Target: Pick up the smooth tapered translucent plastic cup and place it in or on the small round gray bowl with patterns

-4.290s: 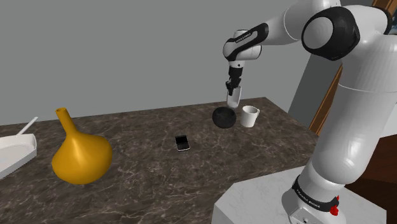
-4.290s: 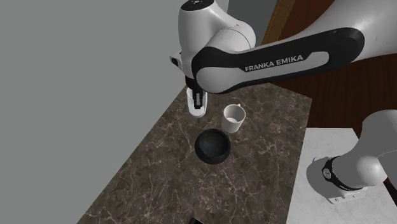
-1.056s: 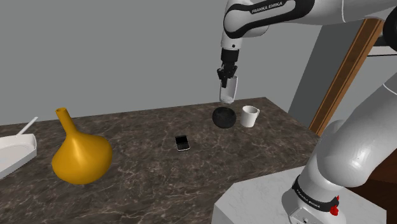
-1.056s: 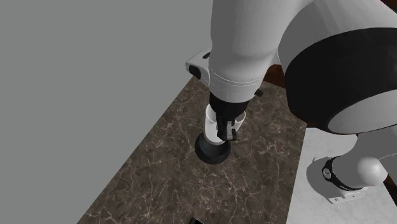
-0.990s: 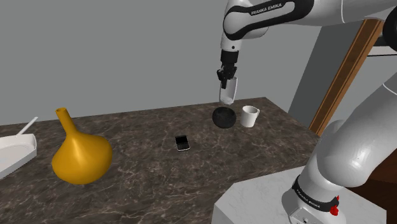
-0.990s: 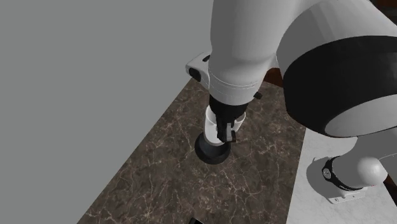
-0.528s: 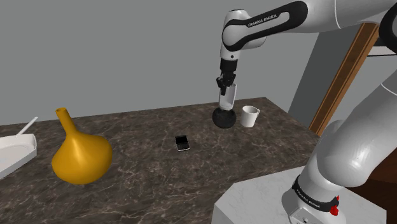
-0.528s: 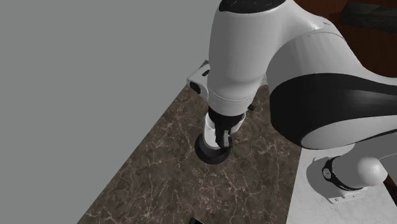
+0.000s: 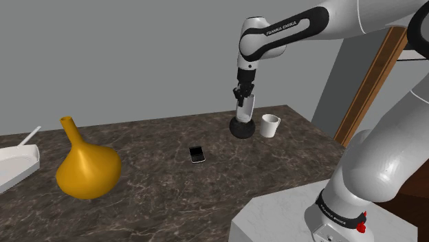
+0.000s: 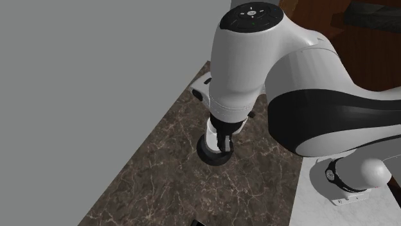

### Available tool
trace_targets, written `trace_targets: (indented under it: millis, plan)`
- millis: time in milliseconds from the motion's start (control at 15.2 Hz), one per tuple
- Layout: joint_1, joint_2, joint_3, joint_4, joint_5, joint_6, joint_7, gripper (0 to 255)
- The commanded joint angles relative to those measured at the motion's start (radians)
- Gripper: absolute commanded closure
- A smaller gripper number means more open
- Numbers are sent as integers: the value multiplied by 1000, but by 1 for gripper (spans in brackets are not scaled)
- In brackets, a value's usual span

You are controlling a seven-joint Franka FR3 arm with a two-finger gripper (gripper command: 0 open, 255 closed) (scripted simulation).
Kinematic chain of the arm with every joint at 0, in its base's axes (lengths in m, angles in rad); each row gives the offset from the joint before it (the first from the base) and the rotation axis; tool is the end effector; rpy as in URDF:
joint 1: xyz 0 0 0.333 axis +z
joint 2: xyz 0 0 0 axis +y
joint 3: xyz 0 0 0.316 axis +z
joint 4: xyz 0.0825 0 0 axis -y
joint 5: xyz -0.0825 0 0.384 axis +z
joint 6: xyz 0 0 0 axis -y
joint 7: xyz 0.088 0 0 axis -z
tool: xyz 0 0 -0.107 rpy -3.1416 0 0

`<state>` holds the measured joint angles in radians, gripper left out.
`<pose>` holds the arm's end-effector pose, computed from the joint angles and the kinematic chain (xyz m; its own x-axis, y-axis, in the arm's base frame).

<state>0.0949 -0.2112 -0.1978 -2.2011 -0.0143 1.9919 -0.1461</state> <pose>0.4845 -0.0545 0.4694 0.9986 0.0533 0.0023 0.0534 -0.9982 -0.0281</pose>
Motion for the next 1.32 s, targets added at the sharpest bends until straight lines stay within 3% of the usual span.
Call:
trace_targets:
  millis: [0, 66, 132, 462, 726, 1254]
  plan:
    - [0, 0, 0, 0, 0, 0, 0, 255]
    - [0, 0, 0, 0, 0, 0, 0, 255]
    - [0, 0, 0, 0, 0, 0, 0, 0]
    - [0, 0, 0, 0, 0, 0, 0, 0]
    - [0, -23, 3, 106, -3, -128, 3, 0]
    - [0, -23, 3, 105, -3, -128, 3, 0]
